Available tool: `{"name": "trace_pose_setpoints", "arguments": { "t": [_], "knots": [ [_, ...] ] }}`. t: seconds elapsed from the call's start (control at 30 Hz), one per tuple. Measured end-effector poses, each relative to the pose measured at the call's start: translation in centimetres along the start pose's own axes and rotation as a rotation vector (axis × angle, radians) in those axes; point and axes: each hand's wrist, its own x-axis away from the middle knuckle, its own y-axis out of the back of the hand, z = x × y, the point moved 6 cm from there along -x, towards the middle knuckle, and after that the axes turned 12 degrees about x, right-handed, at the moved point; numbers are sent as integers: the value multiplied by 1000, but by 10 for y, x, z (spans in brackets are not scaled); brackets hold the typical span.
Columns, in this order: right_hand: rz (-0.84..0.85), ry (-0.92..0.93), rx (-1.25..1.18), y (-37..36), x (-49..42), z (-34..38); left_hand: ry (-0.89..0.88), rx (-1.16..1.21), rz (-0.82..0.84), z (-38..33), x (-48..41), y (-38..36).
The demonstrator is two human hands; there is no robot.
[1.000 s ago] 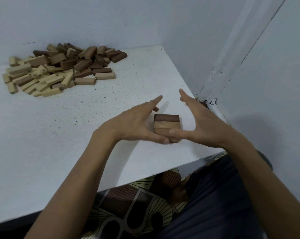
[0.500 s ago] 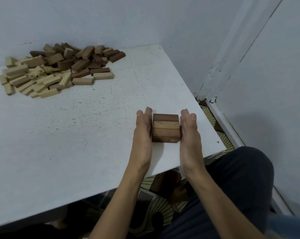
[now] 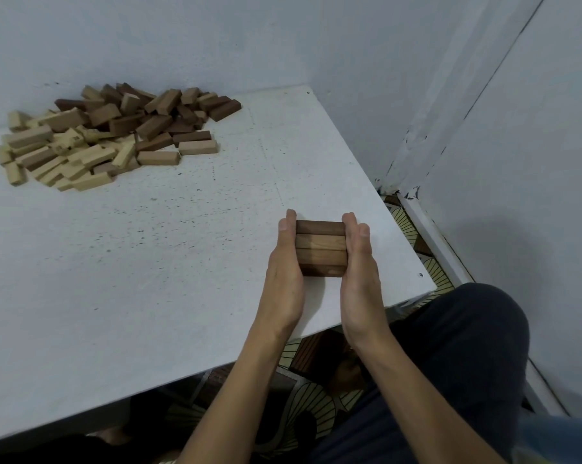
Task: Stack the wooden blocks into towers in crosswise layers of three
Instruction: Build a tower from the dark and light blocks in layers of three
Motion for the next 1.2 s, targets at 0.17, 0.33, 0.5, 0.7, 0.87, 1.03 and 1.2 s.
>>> {"name": "trace_pose_setpoints", "arguments": {
  "t": [0.17, 0.33, 0.5, 0.7, 0.87, 1.03, 1.2],
  "knots": [
    [7, 3, 17, -1, 1, 1, -12, -17, 21, 2, -2, 2],
    [8, -4, 12, -1, 1, 2, -35, -7, 14, 0, -1, 0],
    [10, -6, 5, -2, 2, 3, -35, -1, 8, -1, 1, -1],
    [6, -3, 5, -2, 0, 1, -45, -11, 17, 1, -1, 0],
    [1, -7, 5, -1, 1, 3, -47, -3, 27, 2, 0, 1],
    [6, 4, 0, -2, 0, 1, -39, -6, 18, 0, 2, -1],
    [-33, -10, -23, 6, -4, 0, -52, -14, 10, -1, -1, 5]
  ]
}}
